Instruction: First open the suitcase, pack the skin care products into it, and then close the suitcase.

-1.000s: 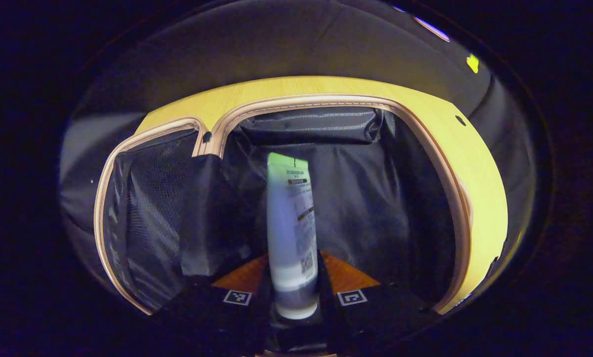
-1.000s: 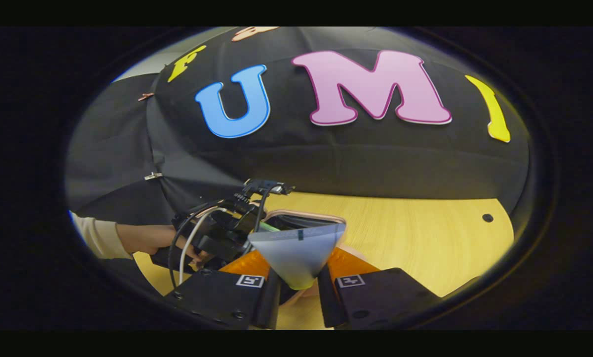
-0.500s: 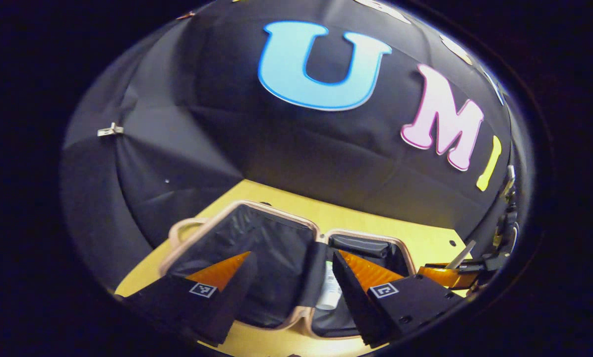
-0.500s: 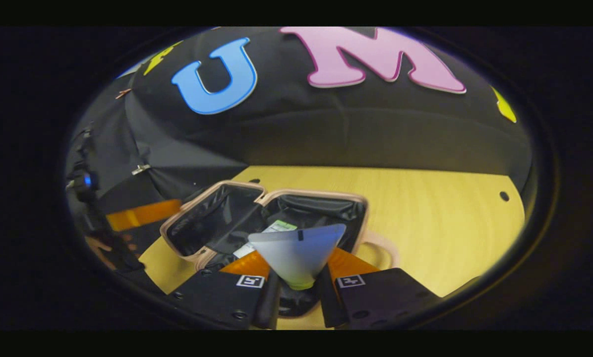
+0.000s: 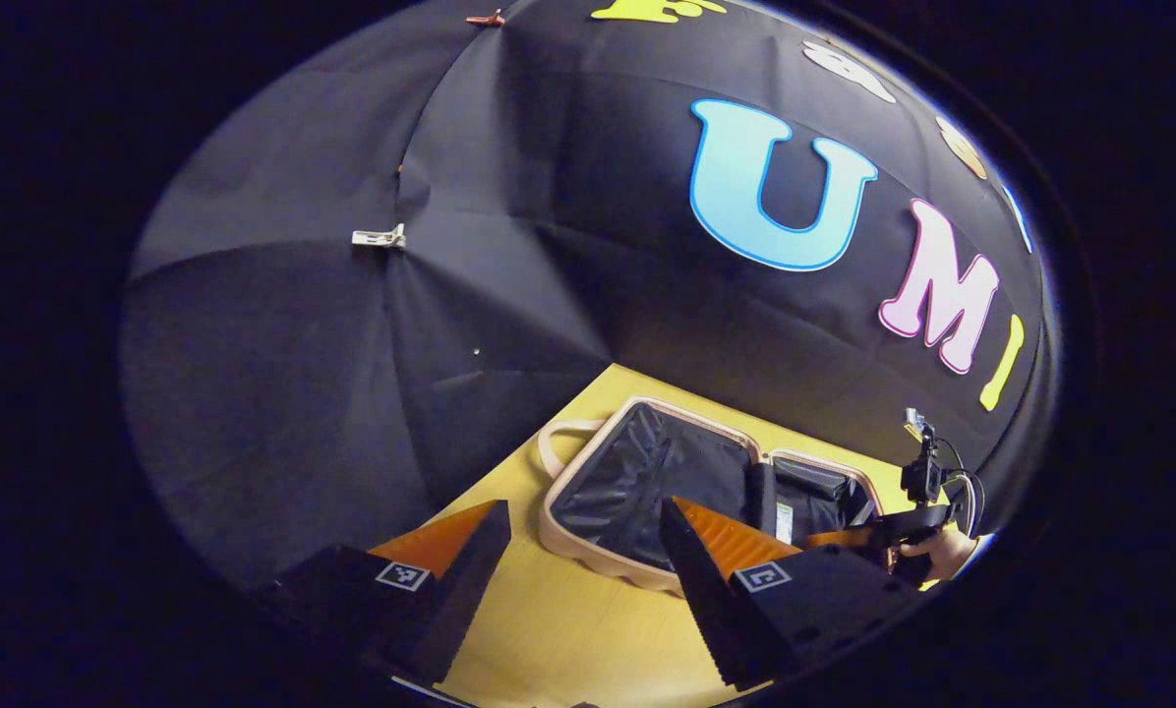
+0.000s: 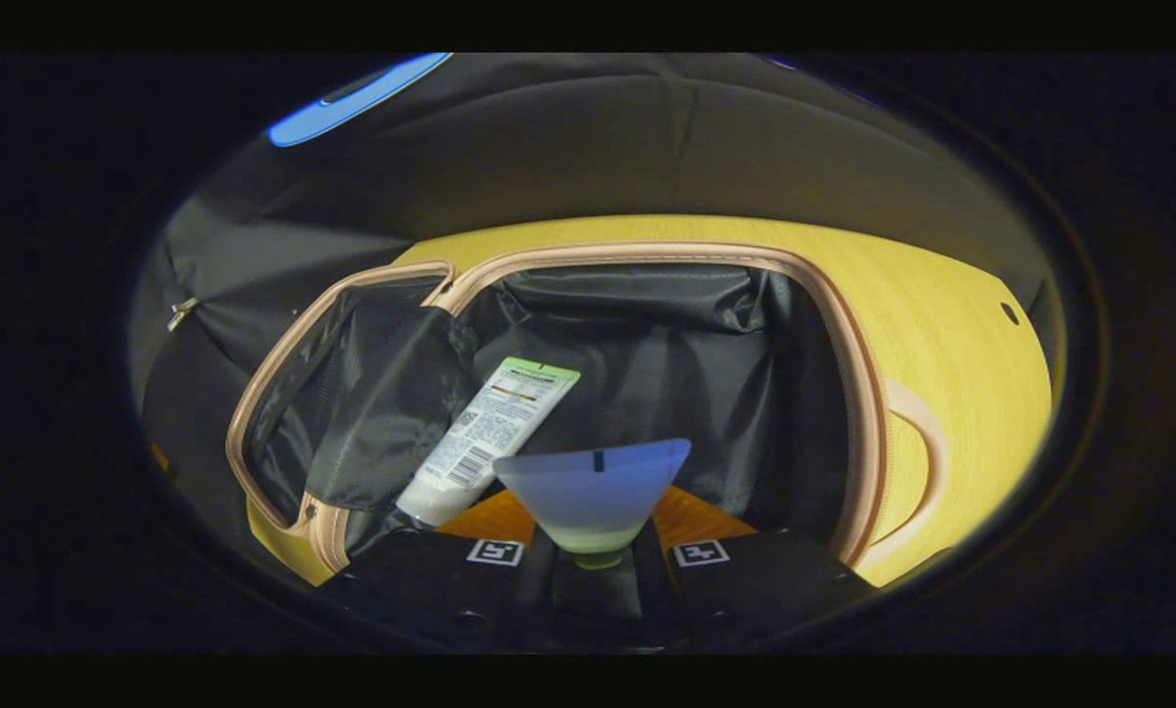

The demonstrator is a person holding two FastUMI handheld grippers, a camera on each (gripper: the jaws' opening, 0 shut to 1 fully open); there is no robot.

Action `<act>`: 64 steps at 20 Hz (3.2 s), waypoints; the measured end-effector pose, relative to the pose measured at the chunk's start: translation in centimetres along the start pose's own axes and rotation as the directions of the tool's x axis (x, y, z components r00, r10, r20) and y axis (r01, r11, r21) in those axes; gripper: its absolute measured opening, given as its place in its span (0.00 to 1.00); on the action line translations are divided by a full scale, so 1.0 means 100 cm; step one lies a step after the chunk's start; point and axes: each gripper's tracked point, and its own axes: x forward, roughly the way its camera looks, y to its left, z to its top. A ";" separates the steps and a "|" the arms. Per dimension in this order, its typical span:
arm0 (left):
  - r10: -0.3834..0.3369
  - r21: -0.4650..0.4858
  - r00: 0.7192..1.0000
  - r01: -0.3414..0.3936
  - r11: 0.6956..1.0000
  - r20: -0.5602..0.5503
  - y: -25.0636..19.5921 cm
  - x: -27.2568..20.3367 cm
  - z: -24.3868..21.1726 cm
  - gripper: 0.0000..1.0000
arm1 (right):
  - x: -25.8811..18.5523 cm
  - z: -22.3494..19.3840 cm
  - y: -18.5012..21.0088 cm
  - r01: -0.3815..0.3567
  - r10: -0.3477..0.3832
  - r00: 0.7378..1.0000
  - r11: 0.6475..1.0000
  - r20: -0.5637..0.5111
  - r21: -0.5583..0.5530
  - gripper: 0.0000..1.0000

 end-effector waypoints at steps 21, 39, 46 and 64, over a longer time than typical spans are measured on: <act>-0.255 -0.567 0.918 0.040 0.823 -0.304 0.043 0.226 -0.003 0.61 | -0.173 -0.013 -0.059 0.038 0.037 0.944 0.975 0.327 -0.220 0.97; -0.368 0.029 0.929 0.370 0.929 -0.038 -0.262 0.004 0.160 0.05 | -0.280 0.043 -0.204 0.092 -0.058 0.900 0.994 0.432 -0.059 0.97; -0.406 0.103 0.878 0.442 0.891 -0.254 -0.426 0.010 -0.032 0.06 | -0.315 0.048 -0.242 -0.010 0.034 0.896 0.998 0.442 -0.056 0.97; -0.394 0.306 0.907 0.337 0.890 0.147 -0.405 -0.219 0.121 0.96 | -0.485 0.047 -0.269 0.060 -0.137 0.726 0.989 0.674 0.136 0.97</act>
